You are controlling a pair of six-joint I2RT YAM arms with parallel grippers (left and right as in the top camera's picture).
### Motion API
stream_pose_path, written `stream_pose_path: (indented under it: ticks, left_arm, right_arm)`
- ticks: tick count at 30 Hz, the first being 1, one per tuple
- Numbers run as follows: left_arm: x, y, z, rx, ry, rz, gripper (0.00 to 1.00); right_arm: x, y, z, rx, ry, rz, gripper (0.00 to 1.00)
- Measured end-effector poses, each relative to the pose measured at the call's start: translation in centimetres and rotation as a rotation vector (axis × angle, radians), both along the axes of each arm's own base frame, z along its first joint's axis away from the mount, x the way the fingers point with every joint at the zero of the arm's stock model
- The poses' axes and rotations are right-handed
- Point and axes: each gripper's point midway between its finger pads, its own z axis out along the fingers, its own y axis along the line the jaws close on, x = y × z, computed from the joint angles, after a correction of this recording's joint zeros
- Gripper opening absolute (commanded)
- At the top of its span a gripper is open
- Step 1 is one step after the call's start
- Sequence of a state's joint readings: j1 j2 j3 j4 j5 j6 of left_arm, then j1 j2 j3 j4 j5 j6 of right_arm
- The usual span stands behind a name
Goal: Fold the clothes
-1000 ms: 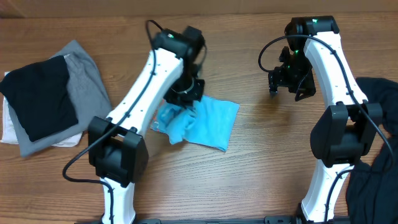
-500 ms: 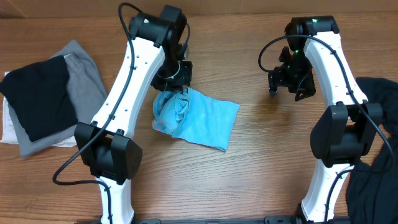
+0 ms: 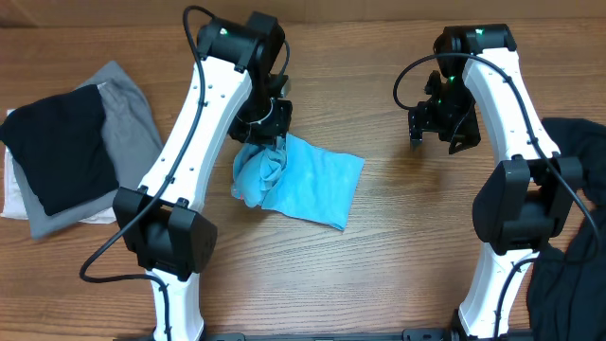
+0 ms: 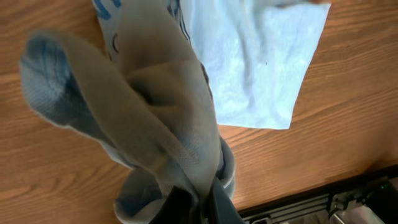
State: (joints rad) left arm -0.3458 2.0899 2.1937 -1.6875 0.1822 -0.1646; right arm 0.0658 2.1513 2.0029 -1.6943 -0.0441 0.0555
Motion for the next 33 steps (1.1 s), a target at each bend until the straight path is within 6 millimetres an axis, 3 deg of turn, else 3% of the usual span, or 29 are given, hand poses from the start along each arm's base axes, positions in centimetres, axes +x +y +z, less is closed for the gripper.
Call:
stream_pose_path:
  ticks: [8,15,22,31,32,33]
  left_arm:
    - [1.2,0.3,1.6,-0.029,-0.059,0.017,0.07]
    - [0.8,-1.5,1.5,-0.049,-0.065,-0.022,0.08]
    - [-0.6,-4.9,-1.0,-0.048,-0.039,-0.099,0.09]
    - [-0.5,-10.2,-4.7,-0.093,-0.107,-0.180,0.16]
    - [-0.8,-10.6,-5.1,-0.093,-0.104,-0.189,0.20]
    - [-1.3,-11.0,-5.5,-0.091,-0.098,-0.200,0.32]
  right_arm:
    - [0.0,0.0,0.0,0.000,0.000,0.000,0.79]
    - [0.0,0.0,0.0,0.000,0.000,0.000,0.79]
    - [0.0,0.0,0.0,0.001,0.001,0.000,0.80]
    - [0.0,0.0,0.0,0.000,0.001,0.000,0.79]
    - [0.0,0.0,0.0,0.000,0.000,0.000,0.79]
    - [0.0,0.0,0.0,0.000,0.000,0.000,0.80]
